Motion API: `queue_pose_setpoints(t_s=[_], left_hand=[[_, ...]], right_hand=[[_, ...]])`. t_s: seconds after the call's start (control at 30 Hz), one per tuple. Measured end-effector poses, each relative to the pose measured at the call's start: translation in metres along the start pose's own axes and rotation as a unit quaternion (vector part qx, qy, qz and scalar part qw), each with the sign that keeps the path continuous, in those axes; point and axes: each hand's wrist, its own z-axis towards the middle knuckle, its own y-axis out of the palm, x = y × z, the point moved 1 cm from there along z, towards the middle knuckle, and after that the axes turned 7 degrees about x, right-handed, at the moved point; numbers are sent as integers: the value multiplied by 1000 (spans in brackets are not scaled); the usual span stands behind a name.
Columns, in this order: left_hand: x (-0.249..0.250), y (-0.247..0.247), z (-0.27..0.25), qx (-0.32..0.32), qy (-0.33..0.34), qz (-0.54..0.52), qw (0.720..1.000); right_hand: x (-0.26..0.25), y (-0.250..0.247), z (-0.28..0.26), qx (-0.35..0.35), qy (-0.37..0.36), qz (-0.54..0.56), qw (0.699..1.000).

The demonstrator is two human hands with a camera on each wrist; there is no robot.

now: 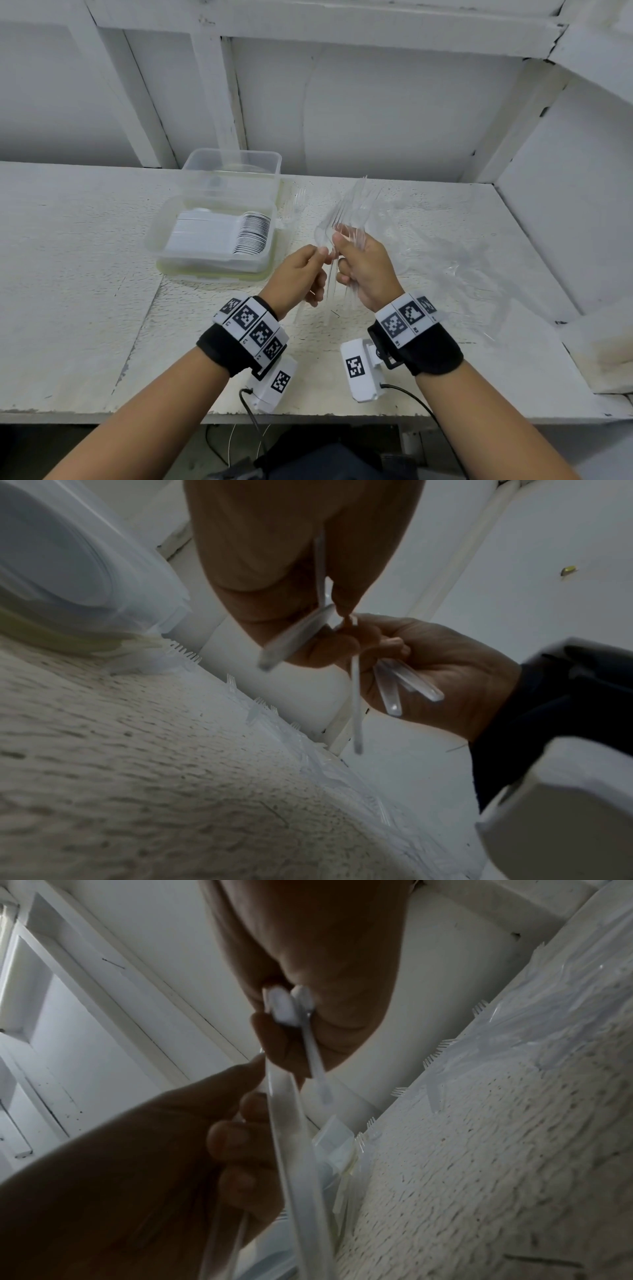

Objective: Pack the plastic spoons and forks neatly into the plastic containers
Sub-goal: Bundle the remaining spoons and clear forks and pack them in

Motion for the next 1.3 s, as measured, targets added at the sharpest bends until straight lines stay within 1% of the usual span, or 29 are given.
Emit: queue_pose_setpoints(t_s=[0.17, 0.33, 0.5, 0.67, 0.87, 1.0, 1.17, 1.3], left_hand=[[0, -3, 2, 0, -3, 7, 1000], [-2, -4, 2, -10, -4, 8, 1000], [-2, -2, 2, -12, 20, 19, 1000], [-1, 1, 0, -23, -10, -48, 999], [-1, 4, 0, -35, -36, -75, 996], [-2, 2, -1, -32, -28, -63, 997], [-7, 1, 1, -40, -27, -53, 997], [-6, 1, 2, -45, -24, -66, 997]], right_hand=[[-1, -1, 2, 0, 2, 5, 1000], [-2, -4, 3, -14, 3, 11, 1000], [-4, -1, 2, 0, 17, 35, 999], [-6, 0, 2, 17, 10, 33, 999], [-3, 2, 4, 68, -5, 17, 997], [-2, -1, 6, 94, -51, -73, 992], [-9, -5, 8, 59, -111, -128, 984], [-12, -5, 9, 47, -138, -153, 977]])
